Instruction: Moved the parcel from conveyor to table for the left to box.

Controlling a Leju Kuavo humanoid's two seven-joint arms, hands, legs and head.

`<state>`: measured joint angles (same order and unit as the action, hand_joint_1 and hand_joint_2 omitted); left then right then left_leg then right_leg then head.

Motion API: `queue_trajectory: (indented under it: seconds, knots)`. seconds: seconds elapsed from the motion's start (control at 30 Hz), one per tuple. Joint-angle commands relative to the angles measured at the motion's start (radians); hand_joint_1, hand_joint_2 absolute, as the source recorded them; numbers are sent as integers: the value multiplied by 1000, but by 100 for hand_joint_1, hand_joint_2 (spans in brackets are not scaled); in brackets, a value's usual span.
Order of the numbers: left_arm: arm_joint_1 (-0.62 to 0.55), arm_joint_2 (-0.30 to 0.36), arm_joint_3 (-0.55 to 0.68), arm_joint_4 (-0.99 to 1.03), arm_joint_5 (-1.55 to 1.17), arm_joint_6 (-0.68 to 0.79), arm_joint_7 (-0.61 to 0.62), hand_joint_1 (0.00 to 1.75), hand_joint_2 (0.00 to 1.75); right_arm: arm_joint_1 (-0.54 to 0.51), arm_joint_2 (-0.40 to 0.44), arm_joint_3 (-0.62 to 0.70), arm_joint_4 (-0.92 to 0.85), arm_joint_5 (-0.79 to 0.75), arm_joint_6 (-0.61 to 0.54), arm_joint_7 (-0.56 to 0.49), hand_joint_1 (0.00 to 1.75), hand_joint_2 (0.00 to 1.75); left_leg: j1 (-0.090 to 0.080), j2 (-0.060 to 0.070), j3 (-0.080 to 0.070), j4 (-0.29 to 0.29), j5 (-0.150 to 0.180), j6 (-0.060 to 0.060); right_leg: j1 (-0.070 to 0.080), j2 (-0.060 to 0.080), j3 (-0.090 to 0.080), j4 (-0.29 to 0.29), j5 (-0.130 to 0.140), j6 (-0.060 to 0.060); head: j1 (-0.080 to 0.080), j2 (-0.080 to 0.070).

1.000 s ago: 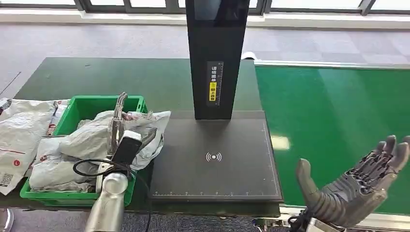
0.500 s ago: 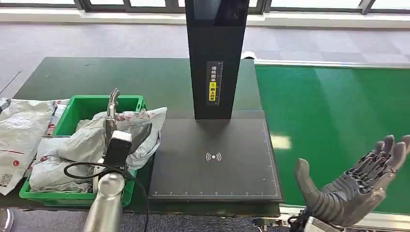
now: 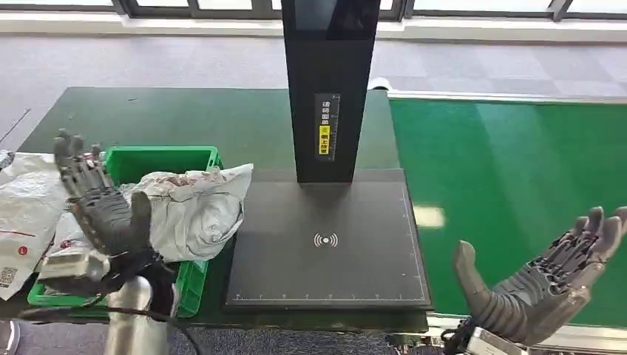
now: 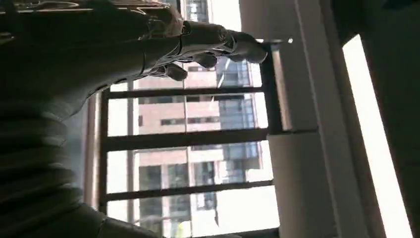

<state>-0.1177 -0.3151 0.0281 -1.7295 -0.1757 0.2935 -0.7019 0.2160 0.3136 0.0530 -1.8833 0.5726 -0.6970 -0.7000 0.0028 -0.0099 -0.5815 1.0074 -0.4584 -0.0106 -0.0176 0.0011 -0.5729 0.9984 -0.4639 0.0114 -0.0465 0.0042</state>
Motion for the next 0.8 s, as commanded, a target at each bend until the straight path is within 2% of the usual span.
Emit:
queue_trajectory:
  seconds: [0.03, 0.33, 0.37, 0.4, 0.43, 0.47, 0.5, 0.53, 0.57, 0.7, 0.73, 0.8]
  knots:
    - [103, 57, -155, -392, 101, 68, 4, 0, 175, -47, -29, 24, 51, 19, -1, 2, 0, 175, 1, 3, 0, 1, -1, 0, 2, 2, -1, -1, 0, -1, 0, 0]
    - [128, -34, -40, -421, 230, -163, 4, 0, 175, -70, -94, 142, 134, 12, 2, 2, 0, 175, 2, 5, 2, -2, -1, 0, 2, 3, 1, -3, 1, -1, 0, 0]
    - [130, -34, -37, -411, 240, -170, 4, 0, 175, -77, -96, 148, 158, 3, 24, 2, 0, 175, 1, 3, 2, -1, -1, 0, 1, 1, 2, -2, 0, 0, 0, 0]
    - [63, 5, -84, -357, 242, -95, 14, 0, 175, -88, -89, 152, 182, 4, 45, 2, 0, 175, 1, 5, 3, -3, 0, 0, 2, 3, 3, -4, 2, -1, 0, 0]
    - [55, -24, -125, -320, 203, -77, 4, 0, 175, -82, -89, 150, 171, 0, 62, 7, 0, 175, 2, 6, 4, -3, 0, 0, 2, 4, 3, -5, 2, -1, 0, 0]
    - [154, -13, -77, -379, 244, -168, 4, 0, 175, -114, -74, 126, 209, -1, 104, 3, 0, 175, 1, 2, 2, -2, 0, 0, 1, 1, 3, -3, 1, -1, 0, 0]
    - [136, -34, -54, -348, 226, -197, 4, 0, 175, -121, -66, 122, 219, 1, 116, 3, 0, 175, 2, 0, 2, -2, 1, 0, 2, -2, 4, -4, 1, -1, 0, 0]
    - [137, 29, -78, -323, 249, -152, 4, 0, 175, -129, -62, 118, 231, -1, 140, 8, 0, 175, 1, 4, 4, -2, -1, 0, 1, 2, 3, -3, 1, 0, 0, 0]
    - [128, 2, -95, -275, 195, -155, 4, 0, 175, -135, -59, 120, 234, -17, 171, 5, 0, 175, 1, 4, 3, -3, 0, 0, 1, 2, 3, -5, 2, -1, 0, 0]
    - [106, -24, -115, -129, 144, -223, 4, 0, 175, -163, -50, 133, 250, -121, 316, 2, 0, 175, 1, 1, 4, -4, 1, 0, 1, -1, 5, -5, 1, 0, 0, 0]
    - [85, 1, -143, -97, 153, -188, 4, 0, 175, -167, -49, 139, 253, -138, 333, 2, 0, 175, 0, 0, 4, -2, 0, 0, 0, -1, 4, -3, 0, 0, 0, 0]
    - [83, -6, -177, -24, 119, -186, 4, 0, 175, -176, -50, 162, 254, -201, 396, 2, 0, 175, 1, 0, 4, -4, 2, 0, 1, -2, 5, -5, 2, -1, 0, 0]
